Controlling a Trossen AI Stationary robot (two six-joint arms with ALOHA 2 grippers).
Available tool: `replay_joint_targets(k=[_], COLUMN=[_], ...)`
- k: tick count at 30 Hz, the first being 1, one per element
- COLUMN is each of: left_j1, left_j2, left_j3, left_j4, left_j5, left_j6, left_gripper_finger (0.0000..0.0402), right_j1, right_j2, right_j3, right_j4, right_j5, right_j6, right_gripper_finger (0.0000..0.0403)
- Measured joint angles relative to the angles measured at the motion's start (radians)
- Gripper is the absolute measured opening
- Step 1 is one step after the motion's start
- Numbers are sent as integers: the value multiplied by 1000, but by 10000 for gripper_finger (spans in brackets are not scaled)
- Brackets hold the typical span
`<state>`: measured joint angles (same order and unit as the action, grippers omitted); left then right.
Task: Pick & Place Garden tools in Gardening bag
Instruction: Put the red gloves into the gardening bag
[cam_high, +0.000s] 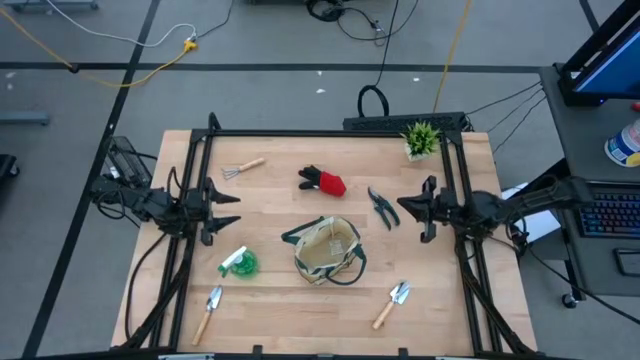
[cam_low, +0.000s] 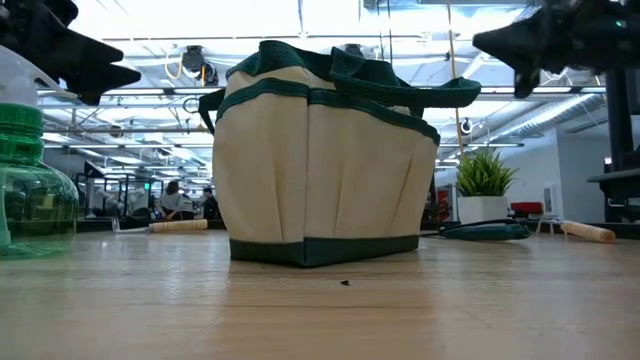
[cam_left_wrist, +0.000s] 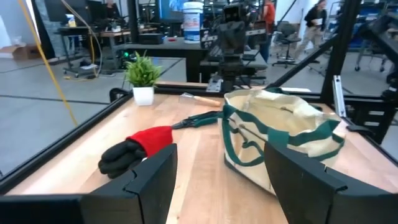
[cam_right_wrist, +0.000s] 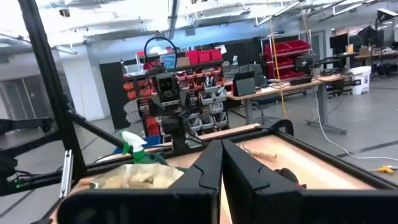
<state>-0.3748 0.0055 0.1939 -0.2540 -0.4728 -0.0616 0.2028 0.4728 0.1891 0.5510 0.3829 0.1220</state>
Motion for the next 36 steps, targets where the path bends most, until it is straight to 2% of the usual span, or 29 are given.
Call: replay_joint_targets(k=[7,11,23,30,36], left_j1=[0,0,0,0,0], left_j2=[0,0,0,0,0], left_j3=[0,0,0,0,0], left_j4=[-5,-5,-7,-17,-59], left_j5=[0,0,1,2,3], left_j6=[0,-1,8,10,-1], left_gripper_finger=[244,244,244,244,244], right_j1=[-100,-173,-359,-447,-505], right_j2=[186,305,659,802,905], right_j3=[169,256,501,657,750], right_j4=[-108,-178,-229,-432,-463], right_j5=[-88,-172,-439,-450,-519], right_j6=[-11,-11,-11,-12,-37], right_gripper_finger=[4,4,4,4,4])
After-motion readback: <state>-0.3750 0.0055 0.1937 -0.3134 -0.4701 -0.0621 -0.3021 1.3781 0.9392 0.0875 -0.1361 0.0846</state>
